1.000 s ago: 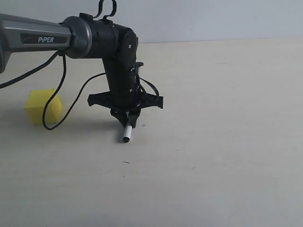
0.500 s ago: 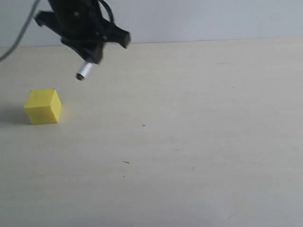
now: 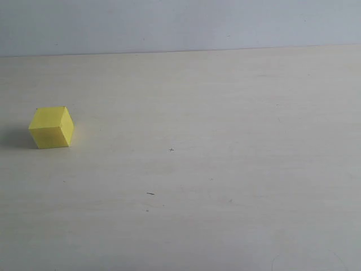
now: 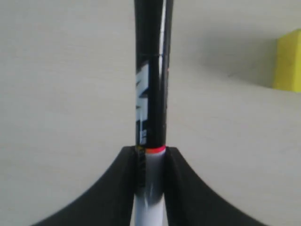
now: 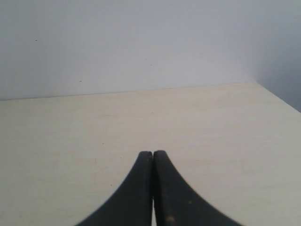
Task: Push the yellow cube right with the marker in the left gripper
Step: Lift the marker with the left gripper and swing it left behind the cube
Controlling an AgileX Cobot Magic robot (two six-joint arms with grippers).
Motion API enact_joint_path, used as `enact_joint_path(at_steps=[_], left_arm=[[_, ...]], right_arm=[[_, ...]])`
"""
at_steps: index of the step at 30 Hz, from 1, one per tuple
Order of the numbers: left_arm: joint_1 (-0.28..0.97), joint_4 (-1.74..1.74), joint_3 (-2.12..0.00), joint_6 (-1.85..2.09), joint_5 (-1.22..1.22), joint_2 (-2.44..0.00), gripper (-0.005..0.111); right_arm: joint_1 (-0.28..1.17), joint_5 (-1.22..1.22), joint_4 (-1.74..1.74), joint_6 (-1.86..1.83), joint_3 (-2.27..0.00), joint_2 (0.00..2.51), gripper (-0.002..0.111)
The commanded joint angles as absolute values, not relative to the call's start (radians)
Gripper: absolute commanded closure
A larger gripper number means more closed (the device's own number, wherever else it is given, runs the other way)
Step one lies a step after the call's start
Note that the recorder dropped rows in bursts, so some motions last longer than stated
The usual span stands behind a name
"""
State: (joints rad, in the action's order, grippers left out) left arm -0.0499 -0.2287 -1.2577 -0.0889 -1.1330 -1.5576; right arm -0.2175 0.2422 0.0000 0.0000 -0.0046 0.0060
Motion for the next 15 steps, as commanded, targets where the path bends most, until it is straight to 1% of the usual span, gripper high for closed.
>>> enact_joint_path(at_steps=[1, 6, 12, 15], left_arm=[[-0.091, -0.222, -1.221, 0.328, -1.056, -1.626, 0.107], [-0.091, -0.283, -1.221, 0.601, -0.959, -1.709, 0.107], [-0.112, -0.346, -1.221, 0.689, -0.74, -1.814, 0.107], [-0.12, -0.339, -1.221, 0.909, -0.732, -1.873, 0.107]], right_arm=[[-0.221, 0.232, 0.0, 0.0, 0.0, 0.004, 0.108], [-0.221, 0.232, 0.0, 0.0, 0.0, 0.004, 0.108], [-0.221, 0.232, 0.0, 0.0, 0.0, 0.004, 0.108], [-0.221, 0.232, 0.0, 0.0, 0.0, 0.004, 0.108]])
